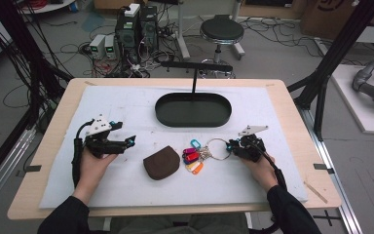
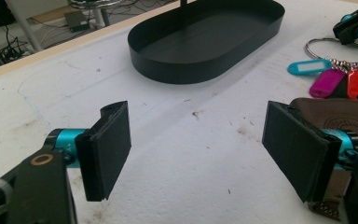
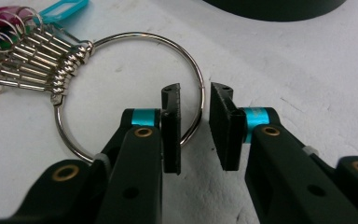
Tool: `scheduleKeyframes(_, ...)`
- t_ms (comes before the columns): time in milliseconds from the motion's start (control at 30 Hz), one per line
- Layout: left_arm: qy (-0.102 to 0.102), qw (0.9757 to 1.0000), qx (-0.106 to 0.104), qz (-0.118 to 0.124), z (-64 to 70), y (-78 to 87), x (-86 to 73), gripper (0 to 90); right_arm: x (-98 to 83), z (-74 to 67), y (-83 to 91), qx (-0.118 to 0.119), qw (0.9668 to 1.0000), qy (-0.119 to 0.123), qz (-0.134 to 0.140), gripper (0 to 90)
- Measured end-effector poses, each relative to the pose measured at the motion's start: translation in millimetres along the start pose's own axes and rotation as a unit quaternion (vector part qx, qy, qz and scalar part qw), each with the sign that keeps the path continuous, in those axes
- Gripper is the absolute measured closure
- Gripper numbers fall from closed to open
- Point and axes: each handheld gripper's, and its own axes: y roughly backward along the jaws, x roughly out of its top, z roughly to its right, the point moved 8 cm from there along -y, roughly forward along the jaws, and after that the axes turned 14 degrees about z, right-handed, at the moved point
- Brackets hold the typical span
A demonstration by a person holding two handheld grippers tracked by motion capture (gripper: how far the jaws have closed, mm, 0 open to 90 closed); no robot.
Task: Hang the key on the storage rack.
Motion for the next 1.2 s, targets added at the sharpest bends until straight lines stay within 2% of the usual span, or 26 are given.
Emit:
scheduleKeyframes(100,-0.001,1.0000,0.000,-0.003,-0.5,0.0,-0.6,23.7,0.0,-1.8,-0.1,-0.001,0.9999,0.011,-0.001,82.4)
scheduleKeyframes(300,0.001,1.0000,0.000,-0.003,0.3,-0.5,-1.1,23.7,0.7,-1.7,0.6,-0.004,0.9999,0.010,0.000,87.4)
scheduleKeyframes(367,0.001,1.0000,0.000,-0.004,0.1,-0.5,-1.2,23.7,1.4,0.1,1.8,-0.004,1.0000,0.002,0.003,87.8)
scheduleKeyframes(467,-0.001,1.0000,-0.001,-0.005,-0.3,-0.2,-1.4,23.7,7.6,2.6,6.6,-0.002,0.9996,-0.007,0.027,88.0)
scheduleKeyframes(500,-0.001,1.0000,-0.001,-0.005,-0.4,-0.2,-1.5,23.7,7.6,2.6,6.6,-0.002,0.9996,-0.007,0.027,88.0)
scheduleKeyframes(533,-0.001,1.0000,0.000,-0.005,-0.4,-0.2,-1.5,23.7,13.0,3.5,11.1,-0.001,0.9990,-0.012,0.043,87.9)
scheduleKeyframes(667,0.000,1.0000,0.000,-0.004,0.2,-0.6,-1.5,23.7,24.9,2.4,20.3,0.012,0.9964,-0.022,0.080,87.9)
scheduleKeyframes(700,-0.002,1.0000,0.000,-0.006,0.1,-0.5,-1.7,23.7,24.9,2.4,20.3,0.012,0.9964,-0.022,0.080,87.9)
scheduleKeyframes(833,-0.001,1.0000,0.000,-0.005,0.1,-0.6,-1.6,23.7,36.9,-4.7,28.7,0.043,0.9915,-0.033,0.118,87.8)
scheduleKeyframes(933,-0.001,1.0000,-0.001,-0.005,0.0,-0.3,-1.5,23.7,42.0,-8.8,32.5,0.058,0.9889,-0.037,0.132,90.0)
scheduleKeyframes(1000,0.000,1.0000,-0.001,-0.005,0.2,-0.6,-1.6,23.7,44.0,-12.6,33.3,0.067,0.9877,-0.042,0.134,90.0)
scheduleKeyframes(1100,-0.002,1.0000,-0.003,-0.005,0.5,-0.5,-1.5,23.7,41.2,-14.9,30.5,0.066,0.9899,-0.035,0.121,90.0)
scheduleKeyframes(1200,-0.002,1.0000,-0.003,-0.005,0.8,-0.5,-1.5,23.7,37.5,-8.3,28.8,0.046,0.9918,-0.044,0.111,86.8)
